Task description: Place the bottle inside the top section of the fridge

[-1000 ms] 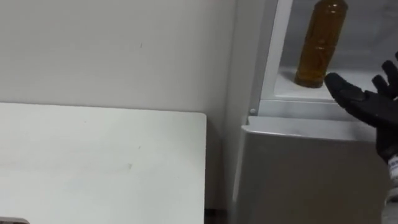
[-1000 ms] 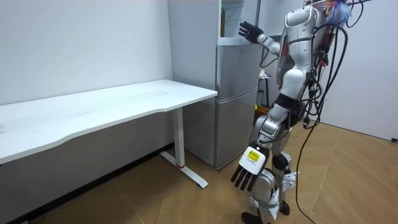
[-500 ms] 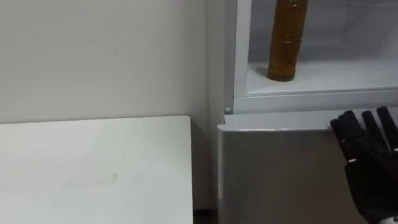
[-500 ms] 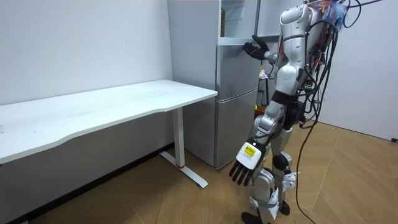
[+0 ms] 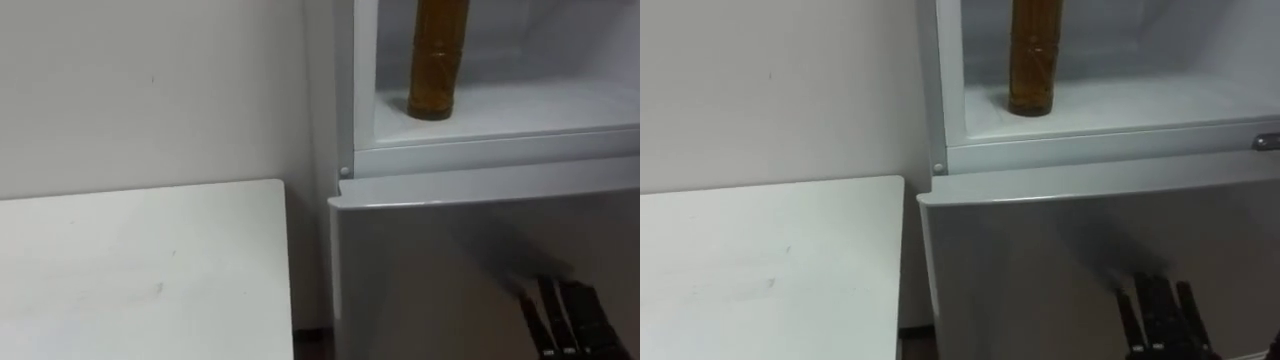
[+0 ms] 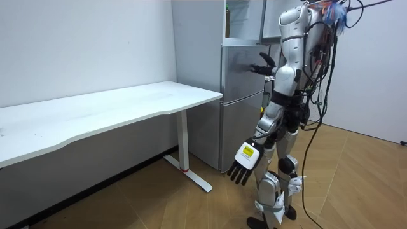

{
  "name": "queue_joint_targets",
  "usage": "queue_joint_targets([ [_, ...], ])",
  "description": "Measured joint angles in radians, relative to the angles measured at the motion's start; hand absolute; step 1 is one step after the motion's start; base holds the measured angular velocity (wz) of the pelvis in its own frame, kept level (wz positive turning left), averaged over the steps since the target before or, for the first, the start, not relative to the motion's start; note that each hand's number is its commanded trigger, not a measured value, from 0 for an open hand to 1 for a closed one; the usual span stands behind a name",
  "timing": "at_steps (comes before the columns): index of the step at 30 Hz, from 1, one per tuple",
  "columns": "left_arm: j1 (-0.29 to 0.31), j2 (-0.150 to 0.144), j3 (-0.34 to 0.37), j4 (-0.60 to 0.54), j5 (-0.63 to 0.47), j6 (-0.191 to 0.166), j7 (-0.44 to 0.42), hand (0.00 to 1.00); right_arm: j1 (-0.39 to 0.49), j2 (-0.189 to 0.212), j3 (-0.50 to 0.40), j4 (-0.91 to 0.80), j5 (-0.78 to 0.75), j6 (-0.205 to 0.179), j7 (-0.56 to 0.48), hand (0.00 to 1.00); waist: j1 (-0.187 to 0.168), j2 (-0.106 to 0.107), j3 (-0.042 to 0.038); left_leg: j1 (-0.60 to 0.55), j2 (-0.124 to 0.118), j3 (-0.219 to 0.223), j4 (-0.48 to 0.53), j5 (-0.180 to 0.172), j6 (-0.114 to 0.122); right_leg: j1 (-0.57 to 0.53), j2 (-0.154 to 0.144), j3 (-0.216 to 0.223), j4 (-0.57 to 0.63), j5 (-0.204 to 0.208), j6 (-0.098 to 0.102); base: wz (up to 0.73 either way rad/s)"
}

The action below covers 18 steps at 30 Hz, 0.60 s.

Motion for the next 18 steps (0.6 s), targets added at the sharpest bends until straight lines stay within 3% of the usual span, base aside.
queue_joint_targets([
  [10, -0.005, 0.001, 0.019, 0.008, 0.000, 0.000, -0.016, 0.00, 0.045, -0.001, -0.003, 0.315, -0.005, 0.034, 0.058, 0.00, -0.005, -0.021, -0.0038, 0.004, -0.001, -0.004, 0.004, -0.003, 0.001, -0.001, -0.001, 0.002, -0.002, -0.002, 0.001, 0.00],
  [18, -0.005, 0.009, 0.023, 0.000, -0.033, 0.001, -0.018, 0.00, 0.053, 0.000, -0.061, 0.560, -0.007, 0.059, 0.033, 0.00, -0.059, -0.029, 0.0001, 0.008, -0.007, -0.022, 0.004, -0.003, 0.002, 0.020, -0.004, -0.009, -0.017, -0.004, 0.004, 0.07],
])
